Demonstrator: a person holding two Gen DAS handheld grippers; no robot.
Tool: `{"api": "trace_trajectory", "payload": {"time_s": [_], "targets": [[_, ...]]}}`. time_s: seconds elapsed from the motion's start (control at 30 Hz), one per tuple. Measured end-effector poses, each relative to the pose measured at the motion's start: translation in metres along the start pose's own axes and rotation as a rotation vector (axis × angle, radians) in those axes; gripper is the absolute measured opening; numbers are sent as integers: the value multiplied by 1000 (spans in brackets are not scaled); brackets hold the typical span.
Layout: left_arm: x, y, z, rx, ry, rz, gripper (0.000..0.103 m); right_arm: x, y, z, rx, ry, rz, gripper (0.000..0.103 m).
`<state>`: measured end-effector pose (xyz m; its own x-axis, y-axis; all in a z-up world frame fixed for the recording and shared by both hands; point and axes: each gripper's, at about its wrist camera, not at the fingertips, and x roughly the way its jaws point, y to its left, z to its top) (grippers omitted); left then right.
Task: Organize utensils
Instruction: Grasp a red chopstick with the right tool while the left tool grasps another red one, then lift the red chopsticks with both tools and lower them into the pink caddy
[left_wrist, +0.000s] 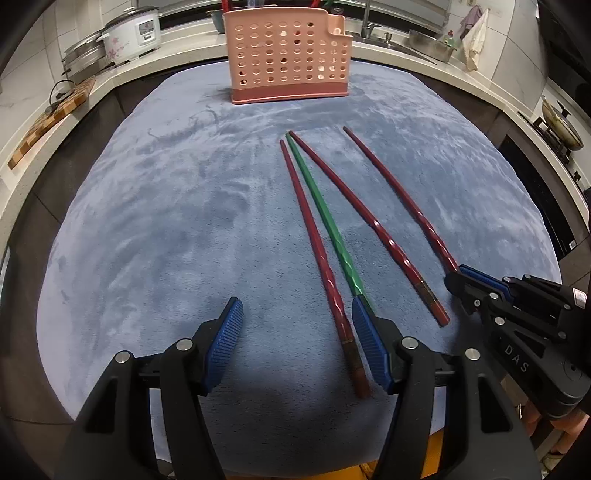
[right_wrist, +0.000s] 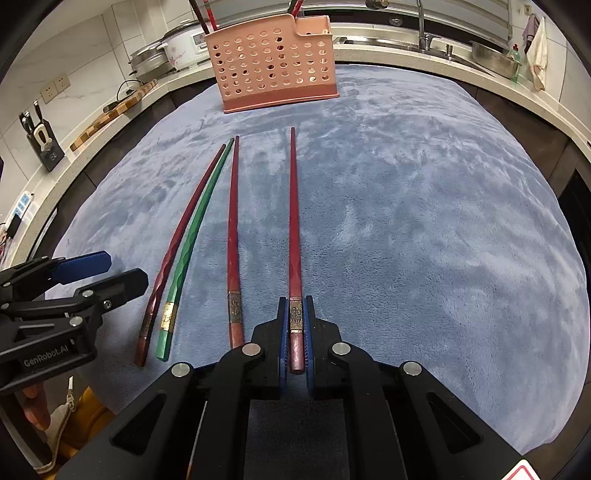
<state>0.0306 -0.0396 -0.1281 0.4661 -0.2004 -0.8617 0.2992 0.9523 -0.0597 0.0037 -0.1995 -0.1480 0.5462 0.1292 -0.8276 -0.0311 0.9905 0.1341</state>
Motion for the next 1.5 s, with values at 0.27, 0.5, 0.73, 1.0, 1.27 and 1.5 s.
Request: {"api": "trace_trajectory", "payload": {"time_s": [0.27,0.5,0.73,1.0,1.27,1.5], "targets": [[10,-3,-6,5,47,-16,58,0,0,0,2,0,0,7],[14,-5,-10,18,62,-27,47,0,0,0,2,1,1,7],[13,-4,-9,16,57,-44,13,-2,2,0,2,-6,4,7],[-5,-1,1,17,-2,-17,9,-21,2,9,7,-53,21,7],[-35,4,31,18,-96,10,8,-60,3,43,13,-166,38,7],[-60,7,67,23,-191,18,8,-91,2,82,14,-268,40,7]]}}
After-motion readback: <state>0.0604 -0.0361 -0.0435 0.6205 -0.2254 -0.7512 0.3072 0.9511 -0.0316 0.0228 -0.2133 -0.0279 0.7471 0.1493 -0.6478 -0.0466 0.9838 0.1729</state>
